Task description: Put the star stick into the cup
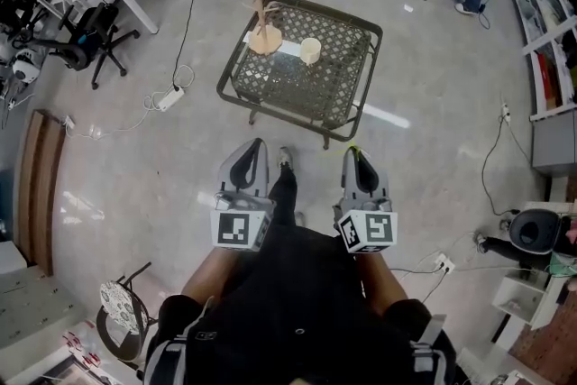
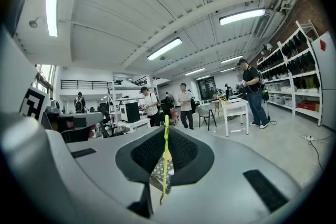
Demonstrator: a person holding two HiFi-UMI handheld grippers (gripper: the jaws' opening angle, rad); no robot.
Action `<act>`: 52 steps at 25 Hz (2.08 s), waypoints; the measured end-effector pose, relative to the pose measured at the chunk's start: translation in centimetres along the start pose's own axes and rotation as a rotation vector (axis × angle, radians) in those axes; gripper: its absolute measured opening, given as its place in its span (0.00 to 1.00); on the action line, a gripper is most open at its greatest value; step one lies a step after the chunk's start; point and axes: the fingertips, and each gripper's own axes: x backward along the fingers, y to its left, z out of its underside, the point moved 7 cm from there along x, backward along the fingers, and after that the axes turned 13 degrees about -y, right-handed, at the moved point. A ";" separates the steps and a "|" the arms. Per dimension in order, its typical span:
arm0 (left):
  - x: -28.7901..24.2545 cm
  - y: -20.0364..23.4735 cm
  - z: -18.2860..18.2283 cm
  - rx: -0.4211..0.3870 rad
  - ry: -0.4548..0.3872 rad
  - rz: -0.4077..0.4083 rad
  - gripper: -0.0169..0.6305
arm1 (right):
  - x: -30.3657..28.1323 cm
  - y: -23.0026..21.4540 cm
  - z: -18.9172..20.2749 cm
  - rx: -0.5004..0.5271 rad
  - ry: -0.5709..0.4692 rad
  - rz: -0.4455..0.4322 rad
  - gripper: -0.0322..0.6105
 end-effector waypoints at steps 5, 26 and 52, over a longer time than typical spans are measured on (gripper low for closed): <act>-5.8 1.8 1.5 0.012 0.006 -0.003 0.05 | -5.7 -2.1 0.6 -0.003 0.021 0.002 0.08; -24.6 11.5 6.1 0.057 0.041 0.017 0.05 | -28.2 -6.7 4.4 0.026 0.077 0.030 0.08; -33.7 11.2 10.0 0.051 0.067 -0.088 0.05 | -41.8 -15.8 15.5 -0.034 0.178 0.000 0.08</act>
